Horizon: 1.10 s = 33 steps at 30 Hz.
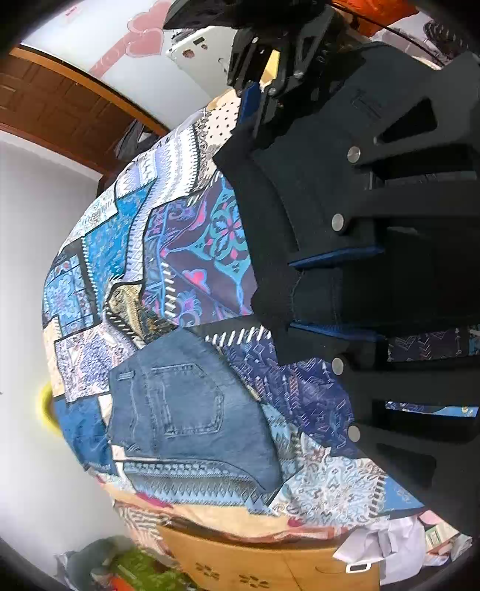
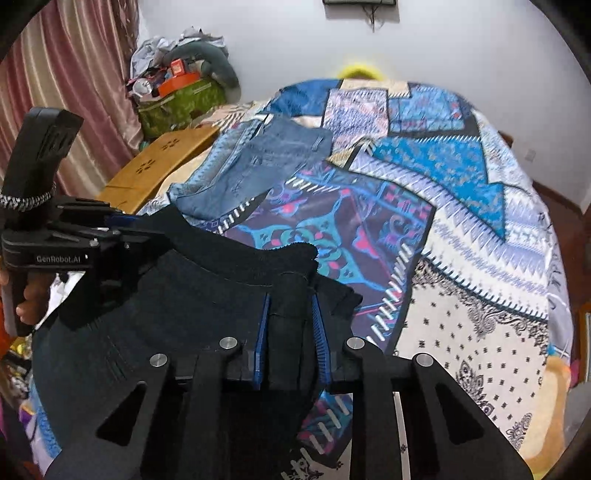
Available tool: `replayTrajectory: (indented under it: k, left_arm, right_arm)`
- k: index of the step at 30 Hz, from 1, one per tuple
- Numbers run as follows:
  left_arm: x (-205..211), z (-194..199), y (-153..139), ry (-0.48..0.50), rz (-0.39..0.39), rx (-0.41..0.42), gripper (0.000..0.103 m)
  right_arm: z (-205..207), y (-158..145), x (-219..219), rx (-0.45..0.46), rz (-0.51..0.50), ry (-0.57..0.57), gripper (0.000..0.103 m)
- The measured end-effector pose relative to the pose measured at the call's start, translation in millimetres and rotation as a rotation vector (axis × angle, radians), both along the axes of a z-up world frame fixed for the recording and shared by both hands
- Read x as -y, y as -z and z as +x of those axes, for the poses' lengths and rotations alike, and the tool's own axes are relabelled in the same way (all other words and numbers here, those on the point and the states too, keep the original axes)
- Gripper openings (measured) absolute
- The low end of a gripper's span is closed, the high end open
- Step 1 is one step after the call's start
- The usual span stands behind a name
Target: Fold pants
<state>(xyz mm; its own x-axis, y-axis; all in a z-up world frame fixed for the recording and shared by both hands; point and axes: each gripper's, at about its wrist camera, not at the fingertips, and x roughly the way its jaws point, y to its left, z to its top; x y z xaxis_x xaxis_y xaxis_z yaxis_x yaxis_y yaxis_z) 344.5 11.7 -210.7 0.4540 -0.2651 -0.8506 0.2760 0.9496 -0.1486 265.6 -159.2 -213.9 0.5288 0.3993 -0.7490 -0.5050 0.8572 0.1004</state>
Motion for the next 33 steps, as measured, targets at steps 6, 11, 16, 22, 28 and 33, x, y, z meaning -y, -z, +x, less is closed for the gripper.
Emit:
replayTrajectory:
  k: [6, 11, 16, 22, 28, 33]
  left_arm:
    - [2.4, 5.0, 14.0, -0.025, 0.053, -0.011, 0.033]
    - [-2.0, 0.9, 4.3, -0.09, 0.087, 0.023, 0.037]
    - [-1.6, -21.9, -30.3, -0.104, 0.193, 0.155, 0.037]
    - [-9.9, -53.3, -61.2, -0.105, 0.168, 0.22, 0.062]
    - [-13.5, -80.2, -58.6, -0.125, 0.191, 0.246, 0.084]
    - [-14.0, -90.4, -36.0, -0.109, 0.177, 0.172, 0.091]
  right_arm:
    - [9.1, 6.9, -0.1, -0.036, -0.004, 0.018, 0.02]
    - [6.5, -0.8, -4.4, -0.049, -0.045, 0.044, 0.021]
    - [-11.1, -32.9, 0.7, 0.02, -0.015, 0.077, 0.022]
    - [-39.2, -69.1, 6.4, 0.081, 0.031, 0.096, 0.055]
    - [-61.5, -69.3, 7.5, 0.073, 0.054, 0.098, 0.073]
    - [-69.8, -45.5, 15.3, -0.016, 0.064, 0.135, 0.078]
